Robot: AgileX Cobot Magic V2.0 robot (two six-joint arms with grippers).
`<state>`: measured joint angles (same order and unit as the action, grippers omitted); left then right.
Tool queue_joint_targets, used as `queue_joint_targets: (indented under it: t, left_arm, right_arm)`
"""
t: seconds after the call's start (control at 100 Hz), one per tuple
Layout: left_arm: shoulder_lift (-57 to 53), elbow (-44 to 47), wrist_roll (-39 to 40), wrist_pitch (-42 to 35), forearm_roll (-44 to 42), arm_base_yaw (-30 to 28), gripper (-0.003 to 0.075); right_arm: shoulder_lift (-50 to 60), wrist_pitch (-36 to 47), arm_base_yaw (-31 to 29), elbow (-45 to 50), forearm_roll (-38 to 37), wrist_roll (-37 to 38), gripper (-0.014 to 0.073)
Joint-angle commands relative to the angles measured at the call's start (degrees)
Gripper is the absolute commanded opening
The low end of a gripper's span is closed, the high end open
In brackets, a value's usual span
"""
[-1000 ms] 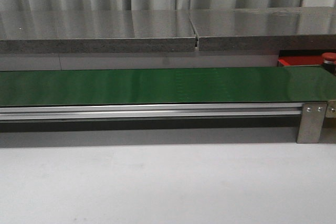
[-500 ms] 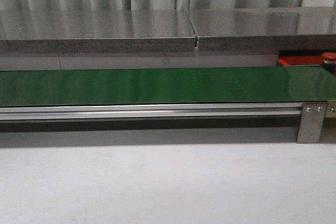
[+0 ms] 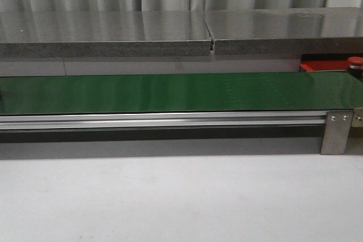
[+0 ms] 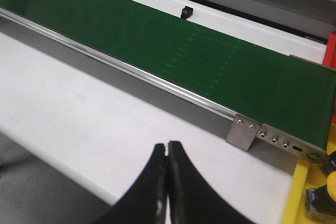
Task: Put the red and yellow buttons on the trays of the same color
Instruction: 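Grasp a yellow push button from the pile with the left gripper, then set the yellow button on the conveyor behind the red one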
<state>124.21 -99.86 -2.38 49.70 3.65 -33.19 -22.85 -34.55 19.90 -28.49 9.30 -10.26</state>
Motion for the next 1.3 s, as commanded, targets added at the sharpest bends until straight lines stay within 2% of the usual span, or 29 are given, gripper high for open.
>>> queue_joint_targets:
  t: [0.0,0.15,0.28,0.55,1.01,1.29]
  left_arm:
    - [-3.15,-1.77,0.7,-2.41,0.67,-0.03,0.0435]
    - [-3.15,-1.77,0.7,-2.86,0.67,-0.03,0.0287]
    - [-3.54,-1.77,0.7,-3.0,0.67,-0.03,0.0227]
    - [-9.33,-1.13,0.04,-3.35,0.84,1.12,0.0221]
    - [-26.8,10.1,-0.99,-3.59,2.69,7.58,0.0221]
    - [-28.0,14.28,-1.12,-2.8,3.93,12.61,0.0221]
  right_arm:
    - [-0.41,4.01,0.02,-1.49,0.44,-0.48,-0.0068]
    - [-0.41,4.01,0.02,-1.49,0.44,-0.48,-0.0068]
    - [-0.41,4.01,0.02,-1.49,0.44,-0.48,-0.0068]
    - [-0.41,4.01,0.02,-1.49,0.44,-0.48,-0.0068]
    - [-0.41,4.01,0.02,-1.49,0.44,-0.48,-0.0068]
    - [-0.41,4.01,0.02,-1.49,0.44,-0.48,-0.0068]
